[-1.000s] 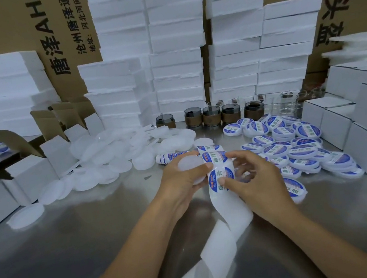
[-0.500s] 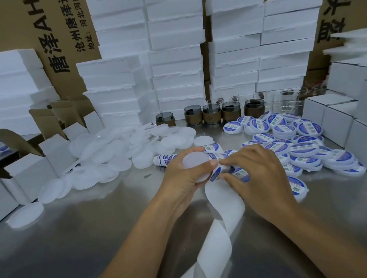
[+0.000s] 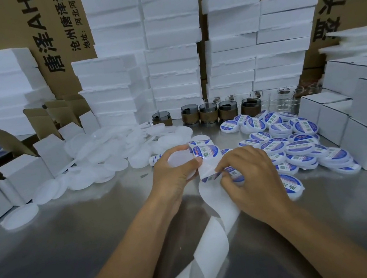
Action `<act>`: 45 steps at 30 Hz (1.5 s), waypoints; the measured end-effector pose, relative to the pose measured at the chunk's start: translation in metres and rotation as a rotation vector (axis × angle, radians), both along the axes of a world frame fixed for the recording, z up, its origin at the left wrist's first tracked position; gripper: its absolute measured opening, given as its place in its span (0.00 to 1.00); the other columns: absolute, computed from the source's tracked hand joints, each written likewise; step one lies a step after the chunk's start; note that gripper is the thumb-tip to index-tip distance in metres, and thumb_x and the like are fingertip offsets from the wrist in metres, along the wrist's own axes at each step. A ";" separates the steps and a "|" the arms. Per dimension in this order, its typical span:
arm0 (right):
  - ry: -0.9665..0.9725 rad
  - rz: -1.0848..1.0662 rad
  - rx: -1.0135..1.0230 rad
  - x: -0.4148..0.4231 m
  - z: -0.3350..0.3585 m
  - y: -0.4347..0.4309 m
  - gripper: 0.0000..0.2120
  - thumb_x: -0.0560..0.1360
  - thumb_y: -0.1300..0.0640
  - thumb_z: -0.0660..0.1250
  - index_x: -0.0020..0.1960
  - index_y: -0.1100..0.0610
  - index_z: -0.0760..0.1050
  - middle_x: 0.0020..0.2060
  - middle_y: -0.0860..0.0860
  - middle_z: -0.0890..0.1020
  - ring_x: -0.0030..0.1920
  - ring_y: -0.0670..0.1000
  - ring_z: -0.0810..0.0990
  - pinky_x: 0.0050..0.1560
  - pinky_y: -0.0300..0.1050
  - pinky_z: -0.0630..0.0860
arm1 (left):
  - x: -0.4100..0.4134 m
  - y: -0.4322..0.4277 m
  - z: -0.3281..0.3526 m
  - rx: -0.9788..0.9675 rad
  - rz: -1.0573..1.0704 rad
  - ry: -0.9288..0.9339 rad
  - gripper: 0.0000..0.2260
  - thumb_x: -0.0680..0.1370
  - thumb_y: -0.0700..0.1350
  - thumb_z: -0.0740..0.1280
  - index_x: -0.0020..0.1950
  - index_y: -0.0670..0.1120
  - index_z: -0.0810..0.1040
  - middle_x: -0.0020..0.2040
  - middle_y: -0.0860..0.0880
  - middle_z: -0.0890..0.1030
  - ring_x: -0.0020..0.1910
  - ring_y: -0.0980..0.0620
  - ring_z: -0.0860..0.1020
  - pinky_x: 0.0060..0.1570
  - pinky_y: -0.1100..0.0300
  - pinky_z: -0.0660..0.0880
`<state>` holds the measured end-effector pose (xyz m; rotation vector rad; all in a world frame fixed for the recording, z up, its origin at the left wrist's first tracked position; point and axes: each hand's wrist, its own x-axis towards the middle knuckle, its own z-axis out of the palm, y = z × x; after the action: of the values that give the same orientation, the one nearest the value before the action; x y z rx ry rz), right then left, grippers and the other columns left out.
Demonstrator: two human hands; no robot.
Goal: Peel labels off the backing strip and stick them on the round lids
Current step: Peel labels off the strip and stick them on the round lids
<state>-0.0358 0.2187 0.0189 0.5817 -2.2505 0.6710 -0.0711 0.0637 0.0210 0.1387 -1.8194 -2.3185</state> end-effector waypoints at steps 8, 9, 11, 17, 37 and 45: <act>-0.074 0.063 -0.370 0.001 0.004 -0.002 0.07 0.68 0.62 0.58 0.36 0.56 0.74 0.33 0.46 0.77 0.38 0.47 0.74 0.41 0.42 0.70 | -0.003 -0.003 -0.003 0.005 0.072 -0.025 0.15 0.67 0.32 0.75 0.47 0.48 0.79 0.53 0.45 0.81 0.52 0.46 0.81 0.48 0.51 0.80; -0.103 0.072 -0.477 0.001 0.006 -0.002 0.08 0.69 0.61 0.57 0.35 0.53 0.73 0.33 0.44 0.77 0.37 0.45 0.74 0.39 0.38 0.70 | -0.003 -0.003 -0.003 -0.005 0.077 -0.028 0.15 0.67 0.33 0.75 0.47 0.48 0.79 0.53 0.46 0.80 0.52 0.46 0.80 0.47 0.52 0.81; -0.144 0.068 -0.660 0.000 0.008 -0.001 0.10 0.69 0.60 0.56 0.35 0.49 0.71 0.31 0.42 0.77 0.34 0.42 0.74 0.34 0.31 0.67 | -0.002 -0.003 -0.003 -0.029 0.079 -0.029 0.15 0.67 0.35 0.76 0.49 0.49 0.79 0.54 0.46 0.80 0.52 0.46 0.80 0.46 0.54 0.80; -0.216 0.085 -0.917 -0.001 0.011 0.003 0.16 0.74 0.69 0.61 0.37 0.49 0.72 0.32 0.42 0.77 0.37 0.49 0.74 0.40 0.37 0.71 | 0.002 -0.004 0.007 0.005 0.183 0.029 0.09 0.72 0.42 0.73 0.48 0.50 0.77 0.50 0.38 0.81 0.41 0.45 0.80 0.50 0.47 0.79; -0.716 0.438 -1.016 0.011 0.021 -0.010 0.06 0.68 0.56 0.71 0.40 0.59 0.82 0.30 0.54 0.77 0.24 0.46 0.67 0.28 0.34 0.66 | 0.017 0.016 0.018 0.314 -0.478 0.027 0.29 0.80 0.61 0.44 0.51 0.42 0.76 0.41 0.44 0.83 0.39 0.49 0.82 0.40 0.59 0.80; -0.723 0.297 -1.035 0.009 0.020 -0.008 0.03 0.69 0.59 0.72 0.42 0.56 0.82 0.32 0.48 0.83 0.23 0.45 0.69 0.26 0.34 0.70 | 0.016 0.019 0.017 0.276 -0.463 0.036 0.28 0.80 0.60 0.45 0.52 0.41 0.76 0.42 0.42 0.83 0.42 0.48 0.82 0.45 0.55 0.80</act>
<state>-0.0266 0.2111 0.0393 0.1267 -1.9853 2.2708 -0.0551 0.0823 0.0376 -0.3187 -1.6386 -2.8544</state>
